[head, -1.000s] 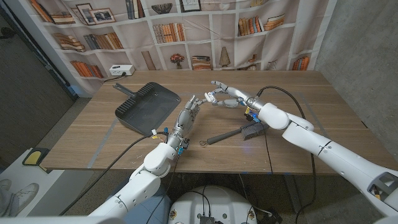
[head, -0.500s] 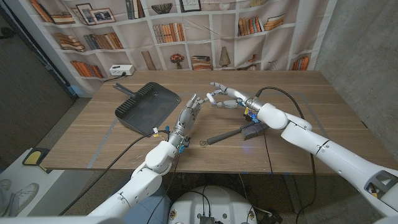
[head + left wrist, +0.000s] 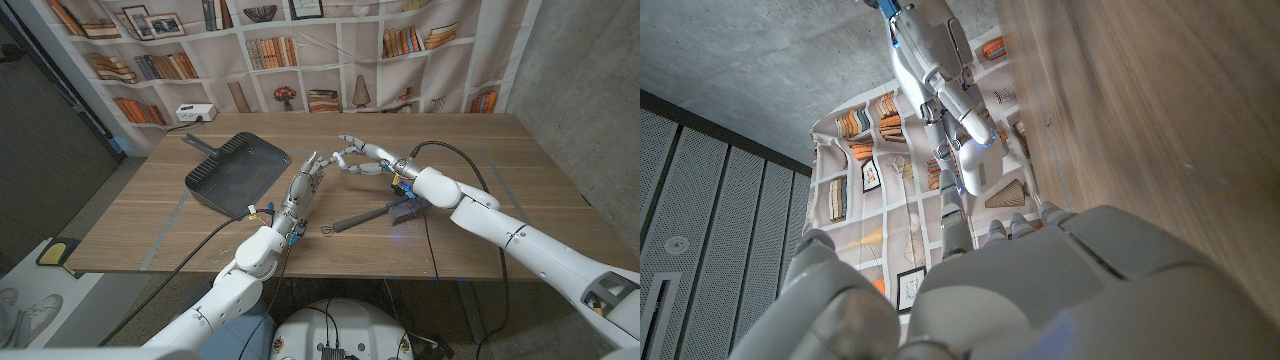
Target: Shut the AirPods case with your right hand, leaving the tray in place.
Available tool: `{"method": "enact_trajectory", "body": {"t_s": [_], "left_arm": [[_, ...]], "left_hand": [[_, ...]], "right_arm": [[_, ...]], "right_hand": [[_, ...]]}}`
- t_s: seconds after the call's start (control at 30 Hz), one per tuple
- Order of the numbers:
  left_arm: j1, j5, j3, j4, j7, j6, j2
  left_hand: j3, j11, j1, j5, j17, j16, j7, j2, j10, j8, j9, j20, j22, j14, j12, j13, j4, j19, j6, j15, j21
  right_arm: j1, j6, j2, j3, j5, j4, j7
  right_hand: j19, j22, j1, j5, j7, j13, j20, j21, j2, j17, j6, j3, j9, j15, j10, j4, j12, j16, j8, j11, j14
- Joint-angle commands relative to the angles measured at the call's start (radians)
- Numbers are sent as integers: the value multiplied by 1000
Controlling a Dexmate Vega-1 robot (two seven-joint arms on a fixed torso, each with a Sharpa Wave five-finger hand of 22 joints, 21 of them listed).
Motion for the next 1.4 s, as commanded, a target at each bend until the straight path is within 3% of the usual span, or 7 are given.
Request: {"method": "enact_trajectory", "body": {"t_s": [0.03, 0.67, 0.9, 1.13, 1.4], "left_arm": [[27, -22, -32, -12, -7, -41, 13], [75, -71, -93, -17, -46, -137, 39], [94, -82, -118, -28, -71, -178, 59], [117, -69, -138, -47, -69, -198, 77], [138, -68, -149, -64, -50, -197, 75]], "left_hand": [[-1, -10, 0, 1, 4, 4, -6, 7, 1, 8, 2, -3, 3, -114, 5, -1, -4, 2, 11, -10, 8], [-4, -11, 3, 4, 4, 8, -6, 6, 15, 4, 2, -5, 3, -98, 8, -1, -7, 7, 20, -14, 9], [-5, -11, 6, 6, 3, 8, -15, 7, 20, -6, 2, -7, 2, -94, 9, -1, -9, 9, 0, -16, 9], [-5, -10, 9, 7, 3, 8, -8, 8, 21, -18, 2, -6, 2, -90, 8, -1, -11, 12, -29, -13, 9], [-6, -10, 11, 7, 3, 10, -5, 9, 27, -18, 2, -3, 2, -80, 10, -1, -11, 18, -32, -13, 11]], "right_arm": [[8, -18, 8, -5, -1, 14, -11], [-19, -113, 8, 2, -11, -79, -47], [-43, -169, 9, 6, -23, -142, -75], [-76, -212, 2, 17, -27, -209, -107], [-75, -195, 11, 5, -21, -200, -105]], "right_hand": [[-3, 1, 4, 5, 2, 11, -2, -1, 6, 2, 10, 3, 2, -139, 33, 0, 3, -5, -3, -23, 8], [-1, 1, 5, 5, 4, 13, -1, 0, 4, 2, 12, 2, 2, -139, 34, -1, 3, -5, -5, -22, 12], [0, 1, 5, 5, 5, 14, 1, 0, 3, 2, 13, 2, 2, -139, 35, 0, 3, -5, -6, -22, 13], [3, 1, 3, 5, 6, 15, 2, 1, 2, 2, 14, 0, 2, -138, 35, 0, 4, -4, -6, -22, 17], [13, 1, 3, 5, 6, 16, 1, 4, 1, 2, 17, 0, 2, -138, 37, 0, 4, -2, -6, -22, 22]]}}
